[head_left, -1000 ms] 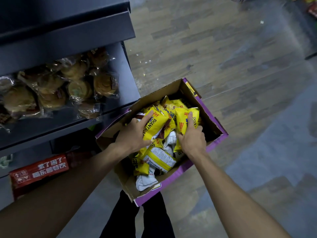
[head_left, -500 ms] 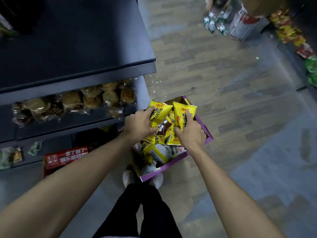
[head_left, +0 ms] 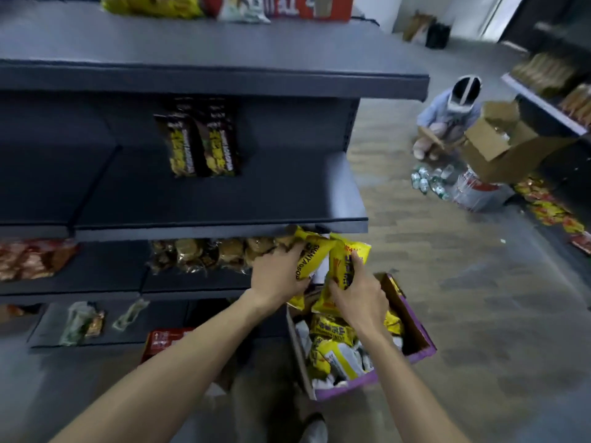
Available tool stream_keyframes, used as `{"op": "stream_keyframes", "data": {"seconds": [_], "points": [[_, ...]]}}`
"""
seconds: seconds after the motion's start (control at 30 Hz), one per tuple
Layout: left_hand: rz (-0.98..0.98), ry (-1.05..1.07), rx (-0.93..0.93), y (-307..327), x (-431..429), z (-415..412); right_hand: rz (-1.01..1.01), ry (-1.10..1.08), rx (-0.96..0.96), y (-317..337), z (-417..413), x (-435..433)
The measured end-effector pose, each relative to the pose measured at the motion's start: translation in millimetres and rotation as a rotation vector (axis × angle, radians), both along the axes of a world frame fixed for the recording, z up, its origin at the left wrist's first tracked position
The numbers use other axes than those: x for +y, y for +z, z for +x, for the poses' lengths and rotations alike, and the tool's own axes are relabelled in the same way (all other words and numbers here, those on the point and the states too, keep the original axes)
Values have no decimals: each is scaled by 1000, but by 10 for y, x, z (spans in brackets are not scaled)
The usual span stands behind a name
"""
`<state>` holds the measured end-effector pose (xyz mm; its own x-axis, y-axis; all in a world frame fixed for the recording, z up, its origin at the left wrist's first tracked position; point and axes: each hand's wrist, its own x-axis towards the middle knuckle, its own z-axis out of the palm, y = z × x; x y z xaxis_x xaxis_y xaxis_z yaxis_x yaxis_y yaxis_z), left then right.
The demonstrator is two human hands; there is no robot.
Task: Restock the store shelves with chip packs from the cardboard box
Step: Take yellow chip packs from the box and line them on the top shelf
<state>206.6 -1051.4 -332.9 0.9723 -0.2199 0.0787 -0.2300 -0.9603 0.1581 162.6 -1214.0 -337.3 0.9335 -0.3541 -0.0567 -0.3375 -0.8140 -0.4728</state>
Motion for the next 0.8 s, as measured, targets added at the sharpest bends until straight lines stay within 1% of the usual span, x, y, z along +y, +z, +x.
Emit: {"op": "stream_keyframes", "data": {"seconds": [0.2, 0.33, 0.5, 0.63, 0.8], "points": [[-47, 87, -139, 653, 991, -238, 74, 96, -201, 583, -40, 1001], [-54, 152, -319, 1187, 1512, -392, 82, 161, -346, 1096, -34, 1545], [-121, 139, -507, 1960, 2093, -439, 36, 201, -562, 1890, -18, 2059], [-139, 158, -613, 2517, 2335, -278, -10, 234, -672, 2470, 216, 2295], [-152, 186, -719, 3095, 2541, 184, -58, 289, -742, 3101, 758, 2553]]}}
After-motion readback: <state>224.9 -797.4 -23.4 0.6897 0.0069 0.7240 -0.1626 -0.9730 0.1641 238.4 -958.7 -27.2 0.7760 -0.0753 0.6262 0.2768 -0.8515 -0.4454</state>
